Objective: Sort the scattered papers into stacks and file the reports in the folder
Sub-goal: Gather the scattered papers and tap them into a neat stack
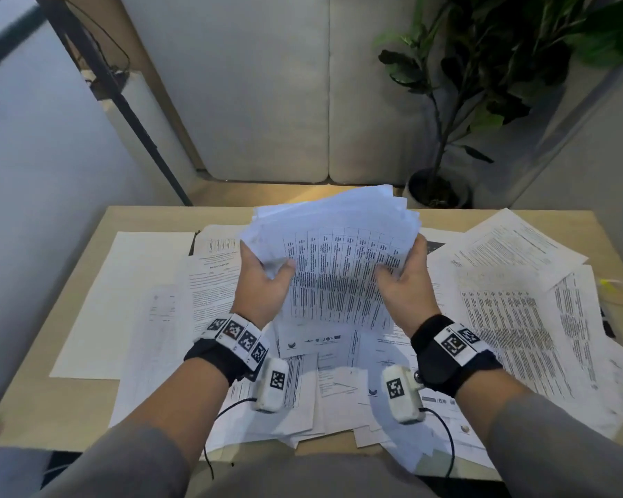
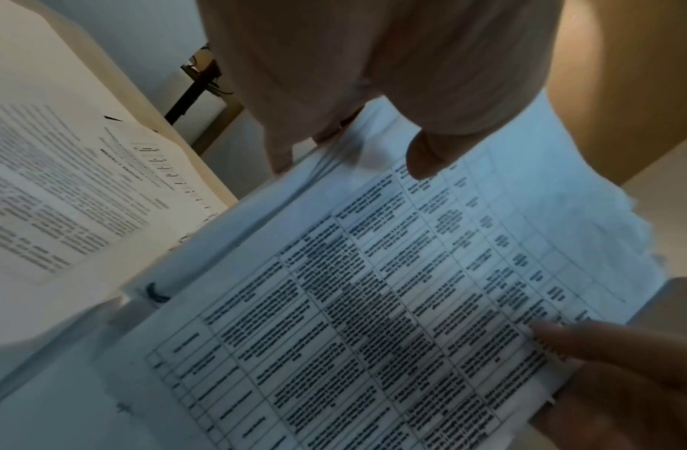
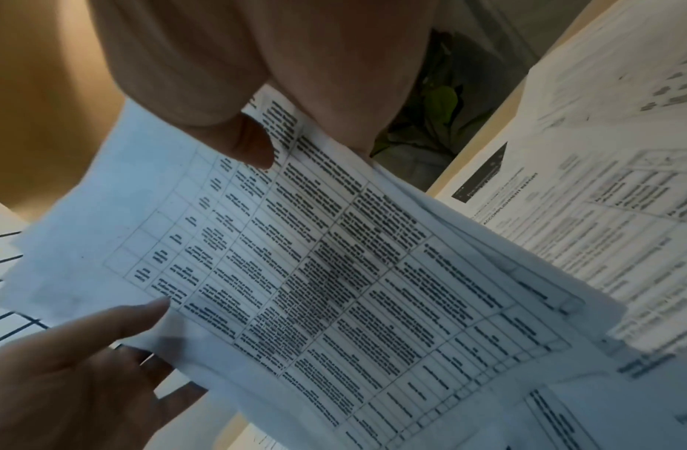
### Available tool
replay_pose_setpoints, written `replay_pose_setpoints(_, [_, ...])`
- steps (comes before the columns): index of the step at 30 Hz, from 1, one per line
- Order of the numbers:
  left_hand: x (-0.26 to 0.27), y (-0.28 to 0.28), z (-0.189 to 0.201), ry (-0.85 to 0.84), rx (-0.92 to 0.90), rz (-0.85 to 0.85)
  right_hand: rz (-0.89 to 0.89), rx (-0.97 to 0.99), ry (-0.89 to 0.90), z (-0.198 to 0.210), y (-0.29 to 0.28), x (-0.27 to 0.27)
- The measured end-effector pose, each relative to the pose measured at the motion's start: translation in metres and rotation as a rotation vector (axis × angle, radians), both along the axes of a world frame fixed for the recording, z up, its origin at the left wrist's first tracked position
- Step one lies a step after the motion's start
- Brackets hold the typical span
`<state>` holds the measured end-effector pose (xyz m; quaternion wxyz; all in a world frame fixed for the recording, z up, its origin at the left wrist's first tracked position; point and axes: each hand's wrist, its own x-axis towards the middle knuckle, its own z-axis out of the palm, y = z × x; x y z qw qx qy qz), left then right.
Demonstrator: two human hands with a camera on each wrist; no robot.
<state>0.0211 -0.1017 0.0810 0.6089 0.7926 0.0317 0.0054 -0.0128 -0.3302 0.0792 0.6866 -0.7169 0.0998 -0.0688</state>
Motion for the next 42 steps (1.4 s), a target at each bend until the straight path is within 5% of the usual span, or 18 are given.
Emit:
replay_pose_setpoints(5, [0.0, -0.005, 0.007, -0.117, 0.032, 0.031, -0.072, -0.146, -0.103, 0.01, -0.001, 0.0])
replay_pose_setpoints(12, [-0.006, 0.0, 0.03, -0.516, 0.289, -0.028, -0.09, -0.687, -0.392, 0.03, -0.014, -0.005])
replay_pose_setpoints(16, [-0.004, 0.001, 0.036, -0.558, 0.522, -0.079, -0.071, -0.845, -0.372, 0.031, -0.015, -0.004])
replay_pose_setpoints(27, [-0.002, -0.001, 0.037, -0.527, 0.347, -0.05, -0.091, -0.567, -0.413, 0.027, -0.013, -0.004])
replay_pose_setpoints(32, [-0.003, -0.007, 0.036, -0.346, 0.013, -0.024, -0.032, -0.122, -0.241, 0.031, -0.013, -0.006])
replay_pose_setpoints(35, [0.003, 0.0, 0.021, -0.138, -0.137, -0.038, -0.026, -0.059, -0.135, 0.027, -0.021, -0.007])
replay_pose_setpoints(39, [0.014, 0.009, -0.01, 0.082, 0.017, -0.138, 0.074, -0.015, 0.143, 0.005, -0.027, -0.001])
replay_pose_setpoints(42, [0.014, 0.004, -0.015, 0.229, -0.087, -0.073, 0.09, -0.023, 0.242, -0.006, -0.024, 0.001])
